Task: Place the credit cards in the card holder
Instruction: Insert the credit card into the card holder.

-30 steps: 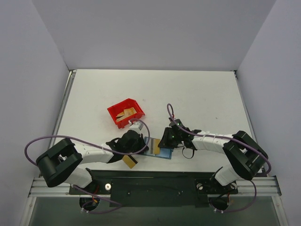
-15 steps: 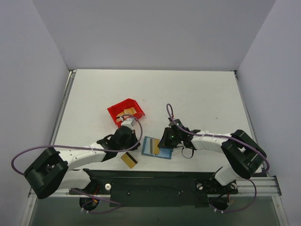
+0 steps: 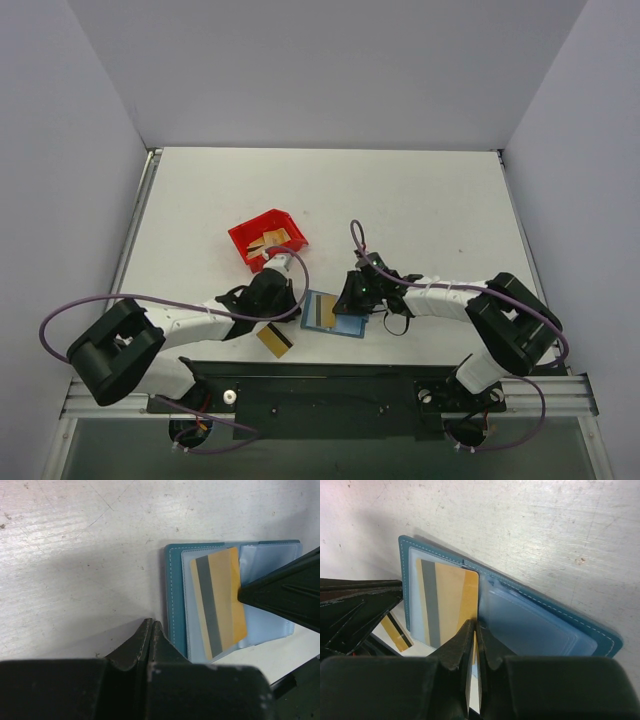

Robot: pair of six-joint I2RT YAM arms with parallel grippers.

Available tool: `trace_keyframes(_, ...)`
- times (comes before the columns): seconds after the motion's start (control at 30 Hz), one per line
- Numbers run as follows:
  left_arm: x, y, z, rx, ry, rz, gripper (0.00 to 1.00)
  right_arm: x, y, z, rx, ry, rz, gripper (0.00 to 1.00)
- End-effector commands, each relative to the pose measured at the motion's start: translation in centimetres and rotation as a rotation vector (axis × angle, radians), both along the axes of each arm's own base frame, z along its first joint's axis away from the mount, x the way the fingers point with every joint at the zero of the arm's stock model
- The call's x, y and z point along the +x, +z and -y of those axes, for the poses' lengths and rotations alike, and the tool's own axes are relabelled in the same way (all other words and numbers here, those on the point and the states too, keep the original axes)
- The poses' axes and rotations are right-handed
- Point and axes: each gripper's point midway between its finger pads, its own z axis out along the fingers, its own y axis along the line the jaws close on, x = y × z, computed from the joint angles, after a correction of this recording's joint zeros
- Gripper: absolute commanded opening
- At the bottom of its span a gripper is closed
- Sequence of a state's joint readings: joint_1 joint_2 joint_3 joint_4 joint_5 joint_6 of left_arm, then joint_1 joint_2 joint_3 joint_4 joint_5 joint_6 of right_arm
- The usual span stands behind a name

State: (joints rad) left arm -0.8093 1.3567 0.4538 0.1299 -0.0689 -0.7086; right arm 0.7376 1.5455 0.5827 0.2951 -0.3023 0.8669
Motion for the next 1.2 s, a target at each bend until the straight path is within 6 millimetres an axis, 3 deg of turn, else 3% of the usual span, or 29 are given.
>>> trace_keyframes(0.0, -0.3, 0.2, 0.9, -0.001, -0.046, 0.006, 0.00, -1.6, -1.8, 1.0, -0.089, -0.002, -0.068, 0.02)
trace_keyframes(0.43, -2.6, -0.5, 2.7, -0.011, -0.102, -0.016, 0.00, -2.2, -1.4, 0.0, -0.098, -0.049, -0.082, 0.02)
trace_keyframes(0.83, -3.1, -1.6, 2.2, 0.012, -0.092, -0.034, 0.00, -1.7, 0.3, -1.2, -0.010, -0.037, -0.031, 0.03)
trace_keyframes(1.03, -2.5, -1.8, 0.2, 0.083, -0.003, -0.038, 0.00, -1.8, -0.3, -0.9, -0.028, -0.037, -0.031, 0.04)
trace_keyframes(1.17, -1.6, -0.2, -2.2, 0.153, 0.096, 0.001, 0.00, -2.0, -1.3, -0.4, -0.065, -0.039, -0.051, 0.04)
